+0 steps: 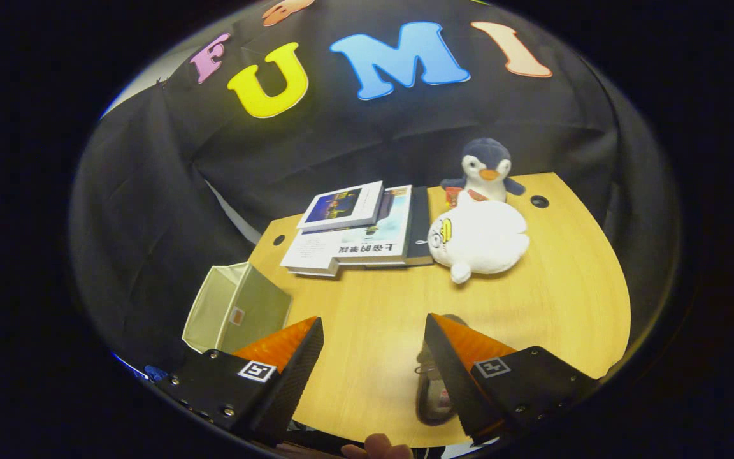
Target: Open the storage box then place both shoes into the box .Put the left shoe in first, then the right shoe, with the right side of both shoes facing outward in a uniform manner.
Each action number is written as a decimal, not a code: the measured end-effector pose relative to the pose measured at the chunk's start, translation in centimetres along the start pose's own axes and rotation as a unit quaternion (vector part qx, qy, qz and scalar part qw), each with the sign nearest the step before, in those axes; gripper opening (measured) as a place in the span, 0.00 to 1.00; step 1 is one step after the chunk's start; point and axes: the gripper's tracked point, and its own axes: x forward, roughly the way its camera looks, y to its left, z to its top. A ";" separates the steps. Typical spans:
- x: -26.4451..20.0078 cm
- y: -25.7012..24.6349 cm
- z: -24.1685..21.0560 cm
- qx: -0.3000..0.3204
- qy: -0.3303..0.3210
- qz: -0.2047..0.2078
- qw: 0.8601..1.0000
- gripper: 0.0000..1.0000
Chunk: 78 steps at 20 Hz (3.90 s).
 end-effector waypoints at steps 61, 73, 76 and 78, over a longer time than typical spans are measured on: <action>6.3 16.7 0.4 -0.141 0.184 0.074 0.970 0.00; 10.6 30.1 -0.5 -0.188 0.209 0.142 0.949 0.00; 11.6 32.6 -0.9 -0.198 0.212 0.143 0.946 0.00; 12.1 34.0 -1.5 -0.201 0.216 0.146 0.944 0.00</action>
